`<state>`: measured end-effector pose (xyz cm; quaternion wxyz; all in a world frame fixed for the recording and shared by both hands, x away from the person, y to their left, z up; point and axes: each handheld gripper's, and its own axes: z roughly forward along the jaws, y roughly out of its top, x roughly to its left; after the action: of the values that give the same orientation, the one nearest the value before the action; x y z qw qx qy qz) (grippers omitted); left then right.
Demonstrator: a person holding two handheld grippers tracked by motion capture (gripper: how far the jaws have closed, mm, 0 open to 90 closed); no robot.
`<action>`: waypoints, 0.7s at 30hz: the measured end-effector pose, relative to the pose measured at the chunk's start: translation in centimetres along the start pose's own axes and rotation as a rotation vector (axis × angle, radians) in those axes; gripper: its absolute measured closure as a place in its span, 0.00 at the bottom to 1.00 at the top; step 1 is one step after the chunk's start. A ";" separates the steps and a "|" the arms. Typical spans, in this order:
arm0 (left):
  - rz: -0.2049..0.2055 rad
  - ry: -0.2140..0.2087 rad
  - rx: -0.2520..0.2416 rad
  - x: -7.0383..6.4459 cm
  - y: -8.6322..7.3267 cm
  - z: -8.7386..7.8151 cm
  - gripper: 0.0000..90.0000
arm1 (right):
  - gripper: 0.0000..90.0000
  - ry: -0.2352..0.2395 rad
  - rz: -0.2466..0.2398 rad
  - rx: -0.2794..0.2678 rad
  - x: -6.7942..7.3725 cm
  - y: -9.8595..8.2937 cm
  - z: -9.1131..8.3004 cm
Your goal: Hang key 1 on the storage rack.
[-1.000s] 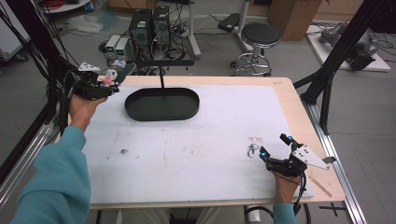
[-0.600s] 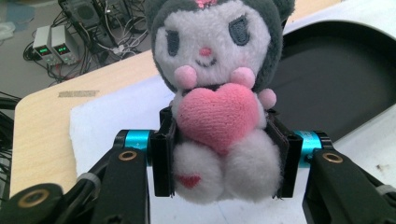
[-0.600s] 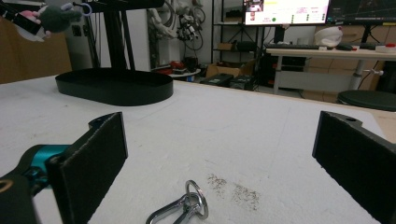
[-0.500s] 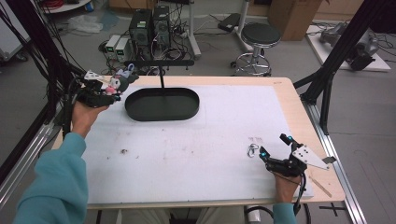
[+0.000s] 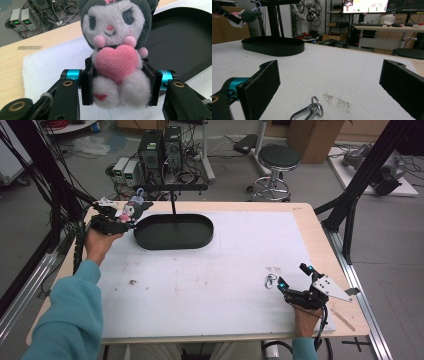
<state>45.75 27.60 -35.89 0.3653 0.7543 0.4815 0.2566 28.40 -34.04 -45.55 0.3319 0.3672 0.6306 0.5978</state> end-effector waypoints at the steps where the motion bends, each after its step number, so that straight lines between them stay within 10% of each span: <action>1: -0.003 -0.003 -0.004 0.0 0.0 0.1 0.59 | 0.03 0.000 -0.002 -0.001 0.0 0.0 0.0; 7: -0.020 0.002 -0.008 -0.1 -0.3 0.6 0.53 | 0.03 -0.002 -0.009 -0.004 -0.1 0.0 0.0; 13: -0.005 -0.053 -0.166 0.6 -0.6 0.2 0.05 | 0.03 0.003 -0.002 -0.004 0.0 0.0 0.0; 21: 0.051 -0.147 -0.369 0.1 -1.4 -2.5 0.02 | 0.03 -0.007 0.002 -0.003 -0.1 0.0 0.0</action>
<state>43.20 28.85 -35.48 0.5246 0.7033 0.3791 0.2939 28.43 -34.09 -45.56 0.3341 0.3697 0.6281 0.5977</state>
